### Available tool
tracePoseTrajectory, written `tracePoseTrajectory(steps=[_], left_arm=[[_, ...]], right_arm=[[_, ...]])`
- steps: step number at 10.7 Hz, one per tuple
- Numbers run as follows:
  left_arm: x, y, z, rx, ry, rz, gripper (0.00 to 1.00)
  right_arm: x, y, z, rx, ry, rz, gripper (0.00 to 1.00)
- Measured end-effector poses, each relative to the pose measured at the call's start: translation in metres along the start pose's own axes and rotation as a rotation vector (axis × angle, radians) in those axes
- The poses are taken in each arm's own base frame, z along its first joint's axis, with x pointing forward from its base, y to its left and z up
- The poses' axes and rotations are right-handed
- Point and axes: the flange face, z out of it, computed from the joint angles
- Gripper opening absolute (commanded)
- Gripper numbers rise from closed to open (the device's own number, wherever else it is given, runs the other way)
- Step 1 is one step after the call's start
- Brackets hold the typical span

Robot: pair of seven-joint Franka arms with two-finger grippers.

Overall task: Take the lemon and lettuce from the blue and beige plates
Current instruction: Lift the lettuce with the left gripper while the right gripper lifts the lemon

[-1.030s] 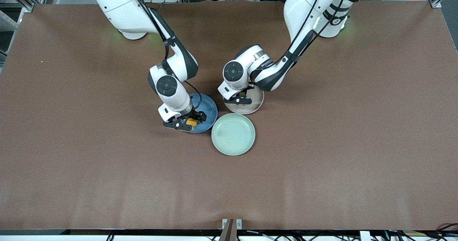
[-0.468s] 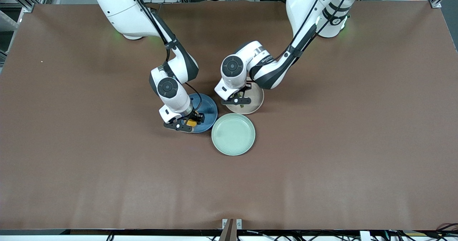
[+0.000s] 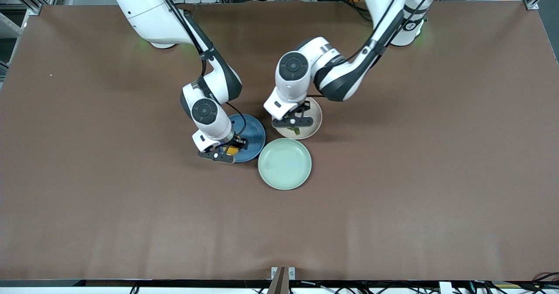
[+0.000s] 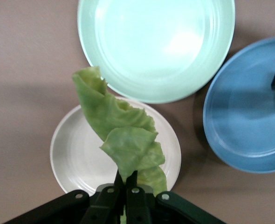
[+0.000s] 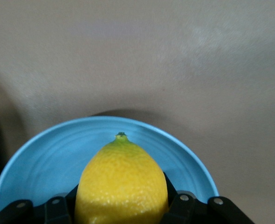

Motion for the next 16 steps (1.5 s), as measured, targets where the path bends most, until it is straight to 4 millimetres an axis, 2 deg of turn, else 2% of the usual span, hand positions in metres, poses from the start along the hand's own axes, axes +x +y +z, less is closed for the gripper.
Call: tracePoseTrajectory(steps=[1,3,9,13,16], left_arm=[[0.008,-0.008,-0.011,-0.004,0.010,-0.017,0.00],[0.028,-0.028,-0.027,0.005,0.016,-0.053,0.00],[0.094,-0.113,-0.060,0.053,0.030,-0.041,0.00],[0.133,-0.179,-0.077,0.051,0.034,0.004,0.00],[0.151,-0.213,-0.079,0.058,0.034,0.034,0.00]], right_arm=[[0.009,0.002,-0.014,-0.009,-0.013,0.008,0.40],[0.029,0.017,-0.040,-0.015,-0.029,-0.020,0.40],[0.092,0.106,-0.113,-0.032,-0.133,-0.192,0.40],[0.120,0.164,-0.135,-0.012,-0.161,-0.291,0.40],[0.133,0.209,-0.148,-0.006,-0.184,-0.343,0.40]])
